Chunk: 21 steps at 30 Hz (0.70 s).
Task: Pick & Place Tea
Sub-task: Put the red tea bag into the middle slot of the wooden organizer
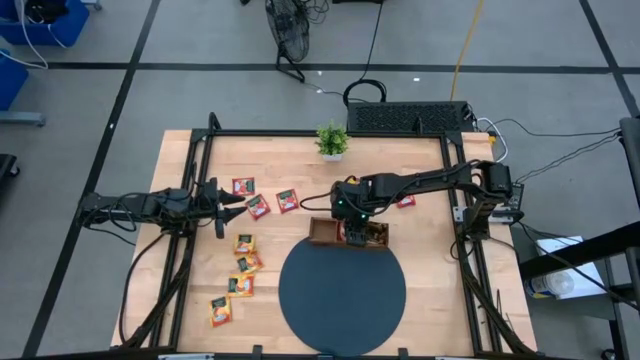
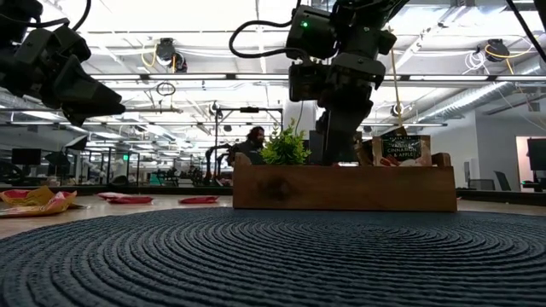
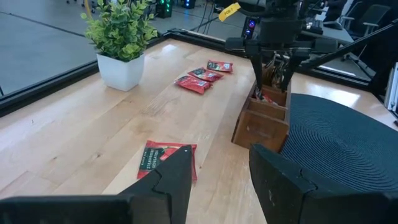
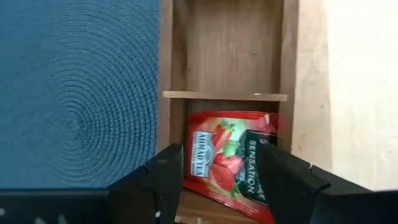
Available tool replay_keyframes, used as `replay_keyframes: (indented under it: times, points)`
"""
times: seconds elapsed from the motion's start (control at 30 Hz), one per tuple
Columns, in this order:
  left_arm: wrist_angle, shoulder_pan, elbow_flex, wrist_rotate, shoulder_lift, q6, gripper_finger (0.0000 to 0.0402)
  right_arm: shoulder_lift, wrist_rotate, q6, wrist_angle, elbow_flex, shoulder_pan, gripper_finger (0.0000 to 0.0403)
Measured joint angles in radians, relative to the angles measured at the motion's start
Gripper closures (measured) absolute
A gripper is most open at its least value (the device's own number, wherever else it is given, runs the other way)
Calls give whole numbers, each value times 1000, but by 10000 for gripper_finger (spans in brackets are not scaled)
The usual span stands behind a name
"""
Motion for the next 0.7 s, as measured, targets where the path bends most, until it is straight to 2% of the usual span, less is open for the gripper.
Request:
replay_keyframes:
  times: [0.17,0.3,0.37,0.57,0.7]
  points:
    - [0,0,0,0,0,0,240,0,-32,0,0,0,0,251]
    - [0,0,0,0,0,0,240,0,36,-30,-1,0,0,273]
    - [0,0,0,0,0,0,240,-1,37,-41,0,0,-1,279]
    - [0,0,0,0,0,0,240,-19,50,-53,23,1,0,282]
    - [0,0,0,0,0,0,240,-17,141,-77,19,0,0,274]
